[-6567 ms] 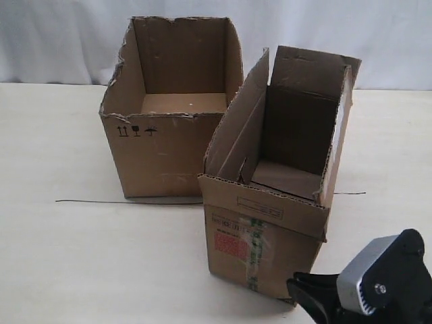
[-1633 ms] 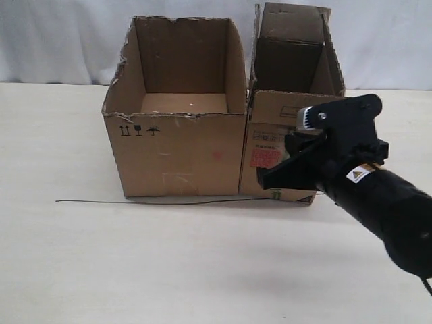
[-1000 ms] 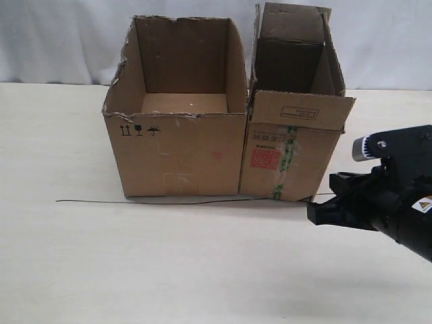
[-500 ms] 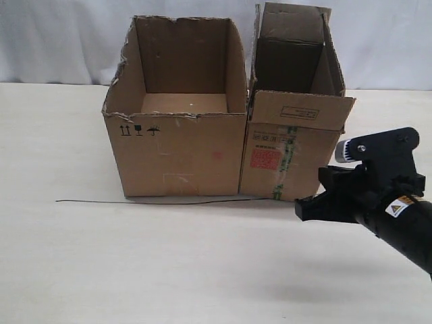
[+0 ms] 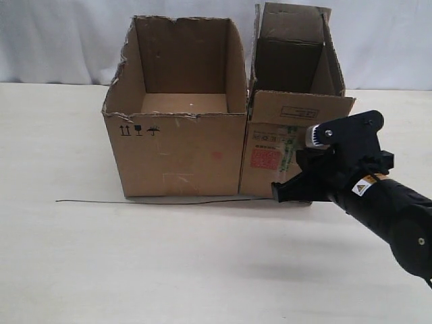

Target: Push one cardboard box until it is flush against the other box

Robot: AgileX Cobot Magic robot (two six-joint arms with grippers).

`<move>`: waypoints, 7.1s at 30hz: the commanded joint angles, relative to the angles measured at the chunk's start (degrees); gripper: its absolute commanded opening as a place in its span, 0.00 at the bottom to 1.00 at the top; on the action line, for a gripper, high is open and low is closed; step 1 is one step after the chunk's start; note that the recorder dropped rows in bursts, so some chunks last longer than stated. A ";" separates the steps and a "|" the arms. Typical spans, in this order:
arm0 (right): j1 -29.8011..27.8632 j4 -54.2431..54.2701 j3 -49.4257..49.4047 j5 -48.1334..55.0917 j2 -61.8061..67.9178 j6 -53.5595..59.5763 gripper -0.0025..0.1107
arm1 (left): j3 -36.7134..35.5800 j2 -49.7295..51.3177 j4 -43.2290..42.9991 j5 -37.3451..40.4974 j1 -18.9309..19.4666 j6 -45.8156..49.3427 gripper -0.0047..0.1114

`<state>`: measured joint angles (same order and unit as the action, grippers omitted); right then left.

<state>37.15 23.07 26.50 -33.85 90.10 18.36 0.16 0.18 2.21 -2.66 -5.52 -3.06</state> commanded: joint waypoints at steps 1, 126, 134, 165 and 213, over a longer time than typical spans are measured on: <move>-0.45 -0.60 1.41 -0.75 1.61 1.40 0.07 | -0.16 -0.18 -0.09 -0.52 -0.52 -0.28 0.04; -41.30 59.59 72.72 87.23 47.34 22.49 0.07 | -0.16 -0.18 -0.09 -0.52 -0.52 -0.28 0.04; -39.45 59.82 72.72 85.96 47.61 23.32 0.07 | -0.16 -0.18 -0.09 -0.52 -0.52 -0.28 0.04; -58.36 59.56 47.93 102.13 37.37 33.42 0.07 | -0.16 -0.18 -0.09 -0.52 -0.52 -0.28 0.04; -43.03 61.73 58.08 91.65 44.07 28.61 0.07 | -0.16 -0.18 -0.10 -0.52 -0.52 -0.28 0.04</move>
<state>-6.09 84.26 84.26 57.48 133.89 46.25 0.16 0.18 2.21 -2.66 -5.52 -3.06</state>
